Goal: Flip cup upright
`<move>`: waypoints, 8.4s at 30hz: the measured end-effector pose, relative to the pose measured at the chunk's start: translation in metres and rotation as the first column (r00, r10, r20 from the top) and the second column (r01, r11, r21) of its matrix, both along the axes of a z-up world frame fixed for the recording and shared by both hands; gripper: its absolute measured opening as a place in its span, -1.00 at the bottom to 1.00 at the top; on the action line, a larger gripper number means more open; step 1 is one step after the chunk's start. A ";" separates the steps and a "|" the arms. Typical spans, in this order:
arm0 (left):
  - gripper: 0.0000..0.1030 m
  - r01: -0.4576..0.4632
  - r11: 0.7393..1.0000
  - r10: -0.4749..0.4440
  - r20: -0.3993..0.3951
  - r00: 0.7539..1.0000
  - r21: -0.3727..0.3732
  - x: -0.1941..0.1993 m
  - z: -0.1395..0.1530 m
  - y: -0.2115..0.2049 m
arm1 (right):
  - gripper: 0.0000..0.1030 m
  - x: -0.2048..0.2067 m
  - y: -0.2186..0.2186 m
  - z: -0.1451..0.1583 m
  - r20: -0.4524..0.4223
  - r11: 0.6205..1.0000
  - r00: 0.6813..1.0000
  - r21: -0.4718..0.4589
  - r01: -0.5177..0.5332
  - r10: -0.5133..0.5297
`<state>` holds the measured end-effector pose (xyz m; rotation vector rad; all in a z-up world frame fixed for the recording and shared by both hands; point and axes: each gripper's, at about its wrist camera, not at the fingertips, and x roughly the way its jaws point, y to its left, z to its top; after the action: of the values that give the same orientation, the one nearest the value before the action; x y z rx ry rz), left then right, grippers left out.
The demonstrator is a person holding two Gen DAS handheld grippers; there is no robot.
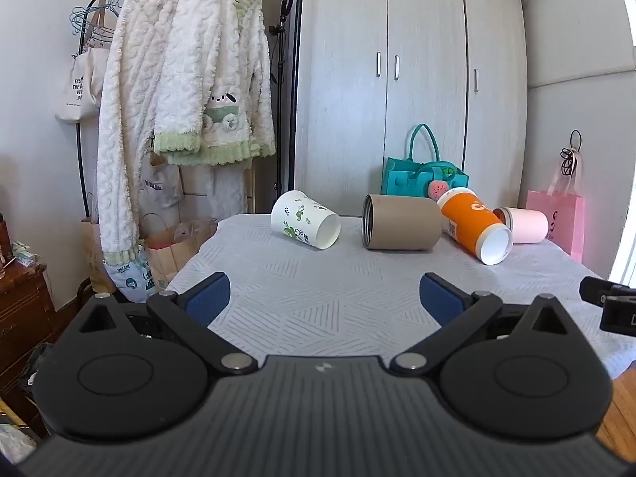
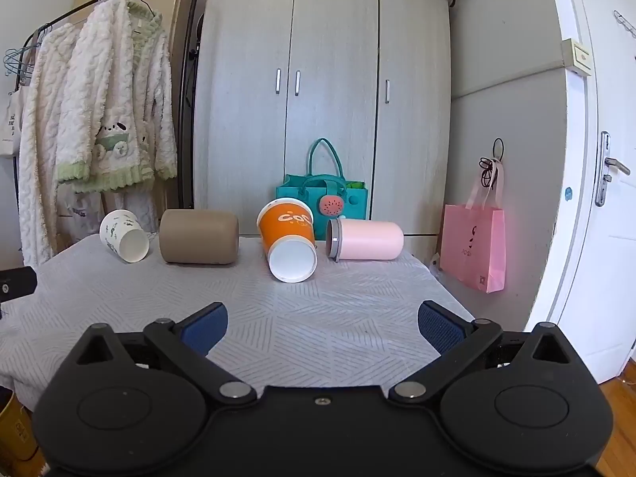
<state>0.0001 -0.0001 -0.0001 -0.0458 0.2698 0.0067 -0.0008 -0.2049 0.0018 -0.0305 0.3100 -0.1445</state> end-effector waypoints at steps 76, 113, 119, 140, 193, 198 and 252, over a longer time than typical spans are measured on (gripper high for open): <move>1.00 0.212 0.971 -0.237 -0.353 0.905 -0.107 0.109 0.054 0.016 | 0.98 0.084 0.014 0.080 -0.342 0.610 0.638 -0.200 -0.766 0.690; 1.00 0.210 0.886 -0.380 -0.386 0.841 -0.413 0.233 -0.011 0.034 | 0.98 0.262 0.072 0.040 -0.640 0.221 0.440 -0.395 -0.892 0.630; 1.00 0.210 0.887 -0.381 -0.393 0.837 -0.412 0.241 -0.010 0.029 | 0.98 0.283 0.075 0.040 -0.688 0.137 0.364 -0.362 -0.922 0.628; 0.98 0.190 0.892 -0.372 -0.427 0.825 -0.410 0.226 -0.017 0.026 | 0.68 0.314 0.076 0.017 -0.615 0.277 0.368 -0.242 -0.930 0.697; 0.98 0.313 0.734 -0.575 -0.306 0.759 -0.603 0.137 -0.031 0.045 | 0.60 0.215 0.058 0.040 -0.789 0.702 0.378 0.092 -0.706 0.484; 0.98 0.299 0.756 -0.555 -0.328 0.765 -0.583 0.139 -0.030 0.043 | 0.60 0.222 0.055 0.031 -0.771 0.707 0.379 0.128 -0.696 0.513; 0.41 0.307 0.849 -0.432 -0.230 0.872 -0.431 0.157 0.004 -0.028 | 0.58 0.179 0.004 0.029 -0.318 0.608 0.552 0.111 -0.786 0.771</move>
<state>0.1571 -0.0278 0.0041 -0.3854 0.6018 -0.4369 0.1780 -0.2008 0.0310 -0.2410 0.6156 0.7761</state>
